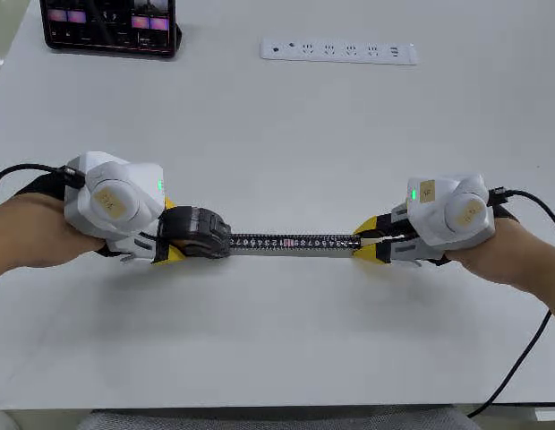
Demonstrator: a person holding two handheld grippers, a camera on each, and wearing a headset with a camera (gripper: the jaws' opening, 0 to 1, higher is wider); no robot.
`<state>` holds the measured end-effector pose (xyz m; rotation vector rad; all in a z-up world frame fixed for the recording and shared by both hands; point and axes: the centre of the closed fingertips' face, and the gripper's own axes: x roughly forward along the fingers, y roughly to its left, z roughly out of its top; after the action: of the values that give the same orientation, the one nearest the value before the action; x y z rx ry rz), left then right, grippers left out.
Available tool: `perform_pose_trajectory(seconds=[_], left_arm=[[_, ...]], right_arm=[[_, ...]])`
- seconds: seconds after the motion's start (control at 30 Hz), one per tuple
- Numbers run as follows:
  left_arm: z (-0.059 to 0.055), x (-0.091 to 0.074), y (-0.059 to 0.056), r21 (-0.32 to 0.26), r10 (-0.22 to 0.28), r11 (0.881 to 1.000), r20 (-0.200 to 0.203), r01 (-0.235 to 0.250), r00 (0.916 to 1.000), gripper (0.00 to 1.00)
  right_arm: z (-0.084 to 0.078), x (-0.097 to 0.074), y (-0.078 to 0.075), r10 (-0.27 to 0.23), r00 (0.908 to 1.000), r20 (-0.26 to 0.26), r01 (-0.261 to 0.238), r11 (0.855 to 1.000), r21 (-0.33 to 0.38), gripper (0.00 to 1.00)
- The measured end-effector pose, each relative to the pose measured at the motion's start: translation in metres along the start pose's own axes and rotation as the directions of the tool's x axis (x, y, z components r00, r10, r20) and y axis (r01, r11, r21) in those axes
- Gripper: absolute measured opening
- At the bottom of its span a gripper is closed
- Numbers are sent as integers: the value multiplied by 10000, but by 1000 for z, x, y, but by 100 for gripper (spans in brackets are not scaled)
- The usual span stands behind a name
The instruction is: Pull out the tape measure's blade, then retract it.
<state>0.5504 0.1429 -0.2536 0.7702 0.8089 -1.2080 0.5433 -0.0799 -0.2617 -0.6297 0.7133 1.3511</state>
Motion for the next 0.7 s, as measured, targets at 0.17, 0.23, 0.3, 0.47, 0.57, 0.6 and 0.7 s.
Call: perform_pose_trajectory(seconds=[0.17,0.23,0.3,0.47,0.57,0.6,0.7], left_arm=[[0,0,0,9,12,10000,-7,-12,10000,28],[0,0,0,5,13,10000,-10,-13,10000,28],[0,0,0,2,12,10000,-11,-12,10000,28],[0,0,0,8,-1,10000,-15,1,10000,28],[0,0,0,1,3,10000,-25,-3,10000,28],[0,0,0,11,2,10000,-24,-2,10000,28],[0,0,0,7,9,10000,-26,-9,10000,28]], right_arm=[[-4,-3,0,5,9999,-101,-5,10000,-8,8],[-6,-4,0,-8,9999,-139,7,10000,-21,8],[-8,-6,-1,-27,9998,-176,27,10000,-22,8],[-12,-10,-2,-62,9996,-266,62,10000,-33,8],[-15,-12,-2,-86,9994,-338,85,10000,-24,8],[-16,-12,-3,-87,9993,-358,87,10000,-13,8],[-19,-15,-3,-103,9992,-389,104,9999,15,8]])
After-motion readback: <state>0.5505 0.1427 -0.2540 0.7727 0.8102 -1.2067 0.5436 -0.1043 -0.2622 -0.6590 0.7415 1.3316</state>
